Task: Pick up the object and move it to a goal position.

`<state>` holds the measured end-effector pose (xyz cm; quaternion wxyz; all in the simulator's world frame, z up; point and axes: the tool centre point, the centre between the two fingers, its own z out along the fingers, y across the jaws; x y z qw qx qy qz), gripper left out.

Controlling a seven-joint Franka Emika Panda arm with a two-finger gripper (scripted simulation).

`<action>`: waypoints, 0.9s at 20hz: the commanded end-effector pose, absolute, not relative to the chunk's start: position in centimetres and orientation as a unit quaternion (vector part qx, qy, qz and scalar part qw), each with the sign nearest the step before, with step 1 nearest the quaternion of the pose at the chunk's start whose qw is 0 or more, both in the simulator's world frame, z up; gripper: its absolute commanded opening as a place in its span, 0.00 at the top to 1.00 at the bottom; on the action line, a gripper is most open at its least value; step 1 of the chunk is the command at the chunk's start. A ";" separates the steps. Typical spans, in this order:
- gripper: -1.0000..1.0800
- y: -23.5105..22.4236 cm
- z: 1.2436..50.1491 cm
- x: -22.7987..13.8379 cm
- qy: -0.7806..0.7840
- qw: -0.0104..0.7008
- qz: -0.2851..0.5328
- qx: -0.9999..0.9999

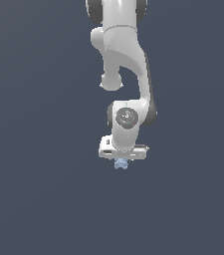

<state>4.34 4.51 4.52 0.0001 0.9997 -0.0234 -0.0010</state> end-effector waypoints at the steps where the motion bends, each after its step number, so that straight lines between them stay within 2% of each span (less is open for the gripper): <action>1: 0.04 4.5 4.0 4.5 -0.024 0.000 0.000 1.000; 3: 0.04 4.5 4.0 4.5 -0.024 0.000 0.000 1.000; 4: 1.00 4.5 4.0 4.5 -0.024 0.000 0.000 1.000; 18: 1.00 3.8 4.3 4.6 -0.024 0.000 0.000 1.000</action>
